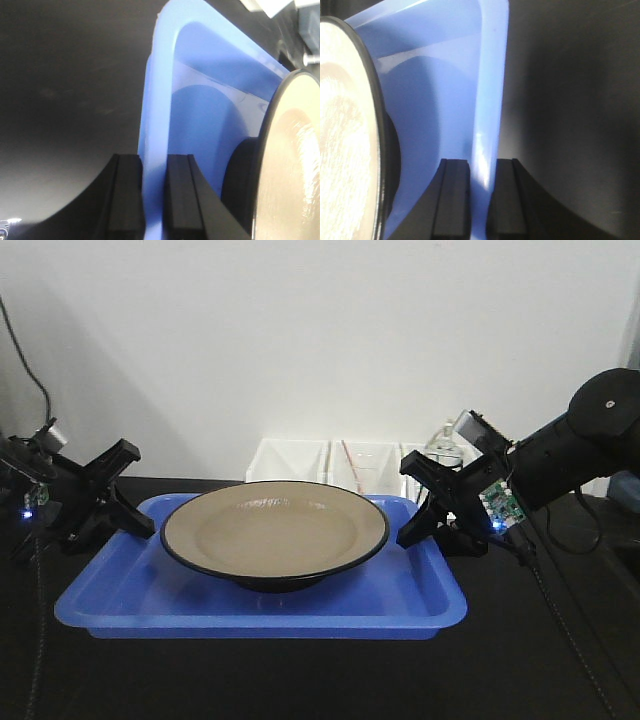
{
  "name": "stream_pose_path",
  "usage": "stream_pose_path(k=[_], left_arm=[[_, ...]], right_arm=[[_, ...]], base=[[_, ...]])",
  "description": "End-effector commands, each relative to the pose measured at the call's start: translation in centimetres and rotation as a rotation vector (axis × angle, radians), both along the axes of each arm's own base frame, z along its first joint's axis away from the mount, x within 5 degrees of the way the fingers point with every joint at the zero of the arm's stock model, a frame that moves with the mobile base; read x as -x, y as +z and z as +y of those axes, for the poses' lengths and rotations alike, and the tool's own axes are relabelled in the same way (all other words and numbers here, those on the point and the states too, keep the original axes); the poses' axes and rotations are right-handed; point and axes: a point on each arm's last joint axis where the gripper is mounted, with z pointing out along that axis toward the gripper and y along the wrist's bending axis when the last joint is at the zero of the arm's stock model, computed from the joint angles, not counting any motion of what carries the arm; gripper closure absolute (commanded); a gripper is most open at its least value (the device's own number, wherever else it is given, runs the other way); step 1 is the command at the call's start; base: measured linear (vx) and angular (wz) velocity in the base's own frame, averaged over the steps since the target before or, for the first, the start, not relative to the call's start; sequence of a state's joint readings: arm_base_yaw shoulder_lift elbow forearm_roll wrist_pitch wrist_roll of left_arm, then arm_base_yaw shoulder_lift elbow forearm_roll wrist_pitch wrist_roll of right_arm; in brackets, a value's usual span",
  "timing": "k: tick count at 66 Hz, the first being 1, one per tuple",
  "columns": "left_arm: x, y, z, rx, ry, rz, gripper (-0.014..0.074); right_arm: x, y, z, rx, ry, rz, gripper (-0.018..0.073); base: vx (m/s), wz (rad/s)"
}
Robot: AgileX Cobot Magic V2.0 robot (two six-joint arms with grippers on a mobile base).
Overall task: Place disk in tray to left cabinet
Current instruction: 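Hold the tray with both grippers while the base turns and drives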
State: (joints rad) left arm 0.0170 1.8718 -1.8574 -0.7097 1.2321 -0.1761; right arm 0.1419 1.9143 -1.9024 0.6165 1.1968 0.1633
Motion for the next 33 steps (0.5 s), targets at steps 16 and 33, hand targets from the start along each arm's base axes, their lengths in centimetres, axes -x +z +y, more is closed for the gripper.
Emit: stream_pose_path(k=[16, 33], left_arm=[[2.13, 4.55, -1.92, 0.163, -0.043, -0.073, 0.0596], [2.13, 4.55, -1.92, 0.163, -0.043, -0.073, 0.0596]], right_arm=[[1.75, 4.64, 1.48, -0.166, 0.023, -0.108, 0.0564], [1.75, 4.64, 1.48, -0.166, 0.023, -0.108, 0.0564]], base=[[-0.13, 0.50], [-0.12, 0.58]])
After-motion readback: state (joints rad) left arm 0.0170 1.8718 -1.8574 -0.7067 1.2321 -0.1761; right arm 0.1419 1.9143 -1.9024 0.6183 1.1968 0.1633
